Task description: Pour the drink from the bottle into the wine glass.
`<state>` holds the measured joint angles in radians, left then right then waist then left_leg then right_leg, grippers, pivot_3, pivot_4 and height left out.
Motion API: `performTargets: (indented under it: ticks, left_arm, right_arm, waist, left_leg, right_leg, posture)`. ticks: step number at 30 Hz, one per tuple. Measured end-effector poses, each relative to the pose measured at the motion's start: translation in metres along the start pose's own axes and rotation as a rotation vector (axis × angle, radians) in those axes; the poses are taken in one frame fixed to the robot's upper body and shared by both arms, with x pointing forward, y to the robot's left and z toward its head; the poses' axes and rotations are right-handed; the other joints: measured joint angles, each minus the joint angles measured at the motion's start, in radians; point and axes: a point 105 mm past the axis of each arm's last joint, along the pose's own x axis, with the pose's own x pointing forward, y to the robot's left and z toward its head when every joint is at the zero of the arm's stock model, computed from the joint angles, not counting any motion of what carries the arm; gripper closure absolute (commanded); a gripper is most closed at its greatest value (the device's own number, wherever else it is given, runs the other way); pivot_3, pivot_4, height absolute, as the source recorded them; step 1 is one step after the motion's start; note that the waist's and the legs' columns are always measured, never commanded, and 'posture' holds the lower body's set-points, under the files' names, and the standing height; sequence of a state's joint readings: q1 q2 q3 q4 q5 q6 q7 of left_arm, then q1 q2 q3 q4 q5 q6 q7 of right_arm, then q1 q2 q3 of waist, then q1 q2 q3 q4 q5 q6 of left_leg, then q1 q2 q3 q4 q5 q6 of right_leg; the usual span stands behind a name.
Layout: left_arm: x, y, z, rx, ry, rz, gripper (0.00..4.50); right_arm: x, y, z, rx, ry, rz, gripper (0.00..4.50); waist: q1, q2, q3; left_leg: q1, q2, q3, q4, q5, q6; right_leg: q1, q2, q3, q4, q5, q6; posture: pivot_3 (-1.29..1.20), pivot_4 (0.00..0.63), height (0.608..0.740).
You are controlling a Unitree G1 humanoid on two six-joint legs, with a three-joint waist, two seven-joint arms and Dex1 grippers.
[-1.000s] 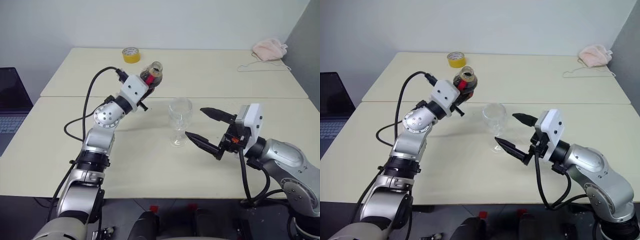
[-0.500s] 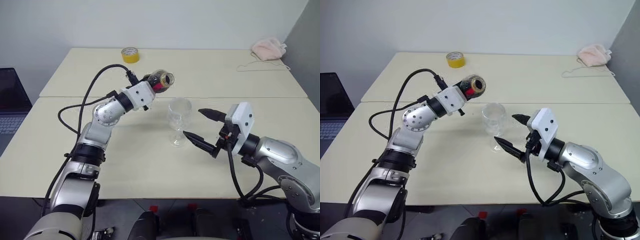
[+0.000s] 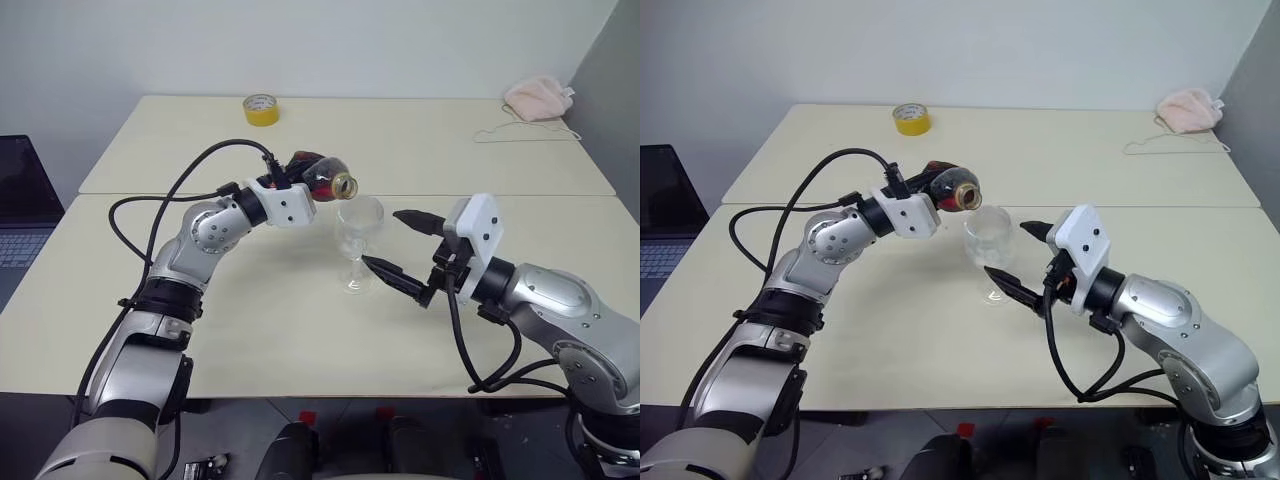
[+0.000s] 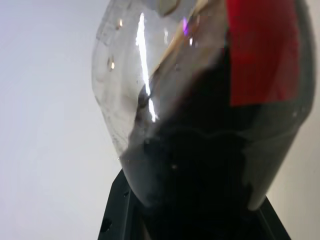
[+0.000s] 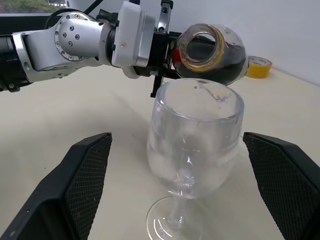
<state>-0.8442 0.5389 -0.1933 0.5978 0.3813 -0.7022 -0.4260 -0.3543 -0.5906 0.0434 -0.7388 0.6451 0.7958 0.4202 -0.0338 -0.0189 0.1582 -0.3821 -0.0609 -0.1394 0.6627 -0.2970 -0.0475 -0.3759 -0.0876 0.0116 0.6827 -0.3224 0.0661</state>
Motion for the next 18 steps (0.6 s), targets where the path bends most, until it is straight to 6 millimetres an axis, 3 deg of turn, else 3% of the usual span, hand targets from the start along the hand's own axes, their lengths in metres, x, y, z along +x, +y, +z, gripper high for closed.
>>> performTargets:
  ticks: [18]
  left_arm:
    - [0.007, 0.017, 0.004, 0.203, -0.02, 0.038, 3.71]
  right_arm:
    - [0.006, 0.0, 0.003, -0.014, 0.019, 0.002, 0.0]
  waist:
    - [0.0, 0.0, 0.0]
  left_leg:
    - [-0.002, 0.0, 0.001, 0.0, 0.0, 0.0]
  right_leg:
    - [-0.003, 0.0, 0.001, 0.002, 0.0, 0.0]
  posture:
    - [0.0, 0.15, 0.74]
